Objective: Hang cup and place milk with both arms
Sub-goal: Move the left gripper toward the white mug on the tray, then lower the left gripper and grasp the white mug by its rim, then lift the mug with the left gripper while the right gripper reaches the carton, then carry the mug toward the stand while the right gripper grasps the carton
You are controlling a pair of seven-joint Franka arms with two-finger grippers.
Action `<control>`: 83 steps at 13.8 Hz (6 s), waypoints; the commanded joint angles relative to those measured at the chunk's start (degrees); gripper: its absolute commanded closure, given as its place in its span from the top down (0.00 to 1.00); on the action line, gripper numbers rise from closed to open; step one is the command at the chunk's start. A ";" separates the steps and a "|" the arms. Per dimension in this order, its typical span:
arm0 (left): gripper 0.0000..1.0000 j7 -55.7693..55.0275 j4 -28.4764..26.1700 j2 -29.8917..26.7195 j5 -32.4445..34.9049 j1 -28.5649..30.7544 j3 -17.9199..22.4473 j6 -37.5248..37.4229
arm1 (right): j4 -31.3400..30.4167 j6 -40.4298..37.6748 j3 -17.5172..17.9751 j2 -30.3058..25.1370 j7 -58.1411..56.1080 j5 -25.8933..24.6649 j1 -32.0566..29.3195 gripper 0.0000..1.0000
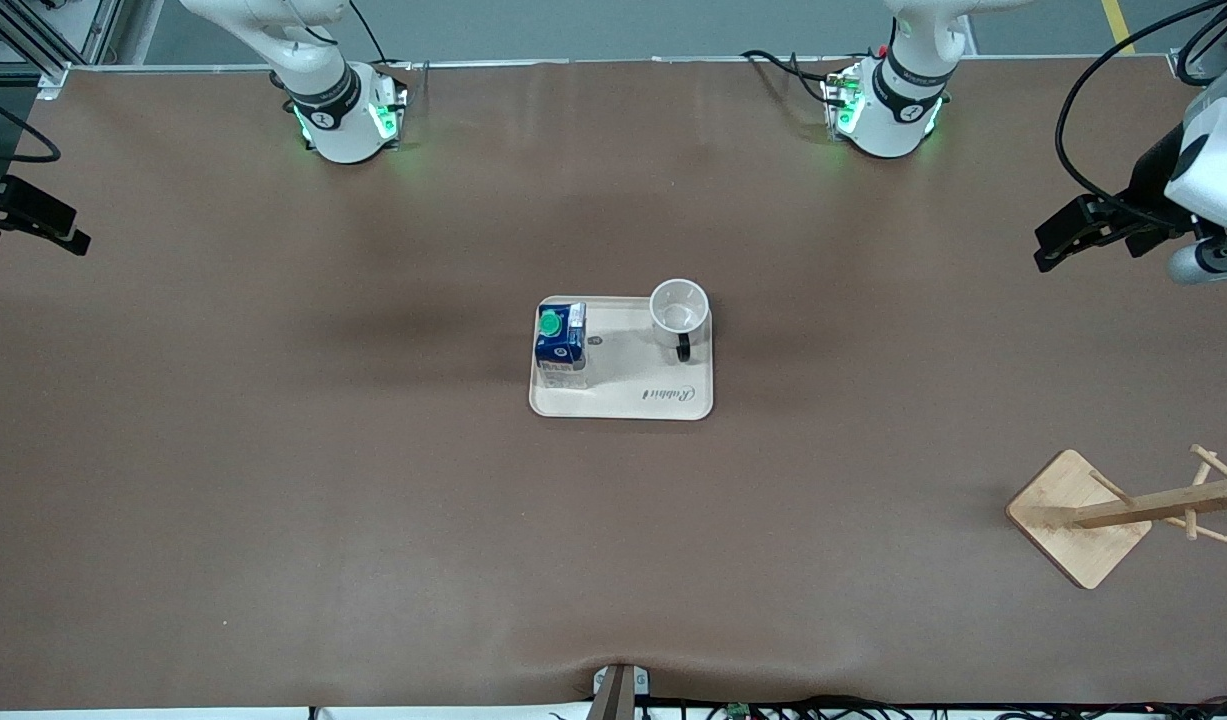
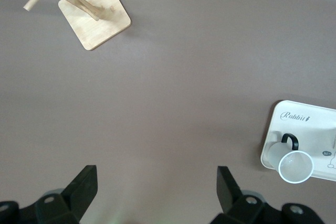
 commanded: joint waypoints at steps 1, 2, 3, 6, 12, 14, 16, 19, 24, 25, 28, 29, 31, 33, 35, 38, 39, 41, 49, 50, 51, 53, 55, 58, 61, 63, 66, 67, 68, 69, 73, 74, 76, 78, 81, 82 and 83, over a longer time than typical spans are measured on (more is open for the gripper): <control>1.00 0.05 -0.22 1.27 -1.16 -0.93 -0.58 -0.72 | 1.10 -0.27 0.68 0.51 0.79 0.25 -1.00 1.00; 1.00 -0.22 -0.31 1.71 -1.33 -1.72 -0.58 -0.72 | 1.10 -0.27 0.68 0.68 0.79 0.16 -1.00 1.00; 1.00 -0.57 -0.66 2.15 -2.29 -2.60 -0.84 -0.72 | 1.10 -0.27 0.68 0.68 0.79 0.16 -1.00 1.00; 1.00 -0.83 -2.67 3.47 -3.44 -3.49 -1.72 0.76 | 1.10 -0.27 0.68 0.77 0.79 0.16 -1.00 1.00; 1.00 -12.15 -11.72 4.70 -3.01 -3.75 -11.29 10.60 | 1.10 -0.27 0.68 0.77 0.79 0.16 -1.00 1.00; 1.00 -18.29 -16.80 4.71 -3.01 -3.75 -14.97 16.39 | 1.10 -0.27 0.68 0.77 0.79 0.16 -1.00 1.00; 1.00 -23.66 -21.20 4.79 -2.74 -3.84 -17.71 21.76 | 1.10 -0.27 0.68 0.86 0.79 0.16 -1.08 1.00; 1.00 -29.47 -27.36 5.67 -0.56 -7.08 -19.04 29.67 | 1.19 -0.27 0.68 0.94 0.79 0.16 -1.00 1.00; 0.96 -42.74 -28.08 14.97 8.05 -14.38 -19.04 36.45 | 1.10 -0.27 0.68 1.21 0.61 0.42 -1.00 1.00; 0.90 -44.32 -28.08 16.55 8.85 -15.17 -19.04 37.94 | 1.19 -0.27 0.68 1.56 0.44 0.68 -1.00 1.00; 0.82 -46.01 -27.82 19.81 10.09 -15.62 -19.04 40.23 | 1.10 -0.88 0.77 2.08 0.17 0.77 -0.56 1.00; 0.78 -46.01 -27.64 20.78 10.18 -15.70 -19.04 40.24 | 0.93 -0.97 0.77 2.26 0.17 0.77 -0.21 1.00; 0.71 -46.01 -27.55 22.45 10.18 -16.49 -19.04 40.94 | 0.84 -1.06 0.86 2.26 0.26 0.77 0.06 1.00; 0.66 -46.01 -27.38 24.38 10.18 -16.67 -19.04 41.64 | 0.84 -1.06 0.86 2.52 0.17 0.77 0.06 1.00; 0.63 -46.01 -27.47 25.18 10.18 -17.54 -19.04 41.82 | 0.84 -1.76 0.95 4.10 0.17 0.77 0.15 1.00; 0.57 -46.01 -27.29 26.32 10.18 -17.99 -19.04 41.99 | 0.93 -1.76 1.04 4.20 0.43 0.77 0.15 1.00; 0.48 -46.01 -27.20 26.50 10.18 -18.08 -19.04 42.34 | 0.93 -1.76 1.04 4.20 0.44 0.77 0.15 1.00; 0.25 -46.01 -27.11 27.29 10.27 -18.08 -18.95 42.79 | 0.93 -1.76 1.12 4.72 0.26 1.12 0.58 1.00; 0.00 -45.05 -23.52 23.44 13.16 -15.45 -18.60 41.04 | 1.01 -1.58 1.04 11.03 0.00 0.61 7.69 1.00; 0.00 -44.35 -22.55 22.21 13.25 -14.66 -18.60 39.98 | 0.93 -1.33 0.95 11.49 0.00 0.86 7.88 1.00; 0.00 -42.77 -21.59 21.06 13.25 -13.69 -18.60 38.58 | 0.93 -1.15 0.95 12.27 -0.09 0.86 7.97 1.00; 0.00 -38.13 -18.78 18.52 13.25 -10.62 -18.77 34.72 | 1.10 -1.15 1.12 13.34 0.43 1.12 8.67 1.00; 0.00 -33.03 -15.27 17.10 12.38 -6.85 -18.95 30.33 | 0.75 -0.10 1.04 13.51 2.44 2.96 10.77 1.00; 0.00 -26.62 -8.77 16.92 12.20 -1.83 -18.95 23.65 | 0.49 1.49 1.12 14.48 10.61 4.99 14.63 1.00; 0.00 -17.13 -3.31 16.92 12.11 4.49 -19.04 18.37 | 0.31 3.85 1.12 15.71 15.27 5.95 18.68 1.00; 0.00 -10.71 -1.54 16.75 12.20 7.83 -18.95 15.03 | -0.04 5.44 1.12 16.76 20.01 7.88 20.88 1.00; 0.00 2.89 -1.45 14.21 12.20 13.98 -18.95 11.86 | -0.04 7.99 1.12 18.34 27.57 8.59 25.53 1.00; 0.00 7.29 -1.45 13.50 12.20 15.74 -18.95 11.15 | -0.04 9.82 1.12 19.39 29.60 9.64 27.29 1.00; 0.00 10.99 -1.45 12.97 12.29 17.33 -18.77 10.80 | -0.13 11.93 1.12 20.53 31.97 10.43 28.78 1.00; 0.00 14.68 -1.45 12.79 12.29 19.34 -18.77 10.79 | -0.04 14.04 1.12 21.85 34.77 11.57 30.37 1.00; 0.00 25.17 -0.23 12.97 12.20 26.73 -18.77 11.06 | -0.13 21.08 1.04 25.46 41.21 11.76 35.99 1.00; 0.00 25.88 0.91 13.40 12.20 27.44 -18.69 11.06 | -0.13 22.22 1.04 26.34 41.83 11.67 37.22 1.00; 0.00 26.32 1.89 14.37 12.11 29.02 -18.68 11.58 | -0.83 25.03 0.95 27.57 45.68 11.06 40.13 1.00; 0.00 26.41 2.33 15.16 12.02 30.08 -18.68 12.63 | -1.53 26.53 0.95 27.93 46.76 10.88 41.28 1.00; 0.00 30.00 2.42 16.57 10.53 32.54 -18.68 14.74 | -3.28 29.95 0.86 28.45 46.76 9.75 42.33 1.00; 0.00 30.45 2.42 17.01 10.01 33.07 -18.68 15.97 | -3.99 31.36 0.86 28.63 46.76 7.91 42.42 1.00; 0.00 30.45 2.77 17.44 9.13 33.42 -18.68 16.41 | -4.08 31.98 0.86 29.24 46.76 5.80 42.42 1.00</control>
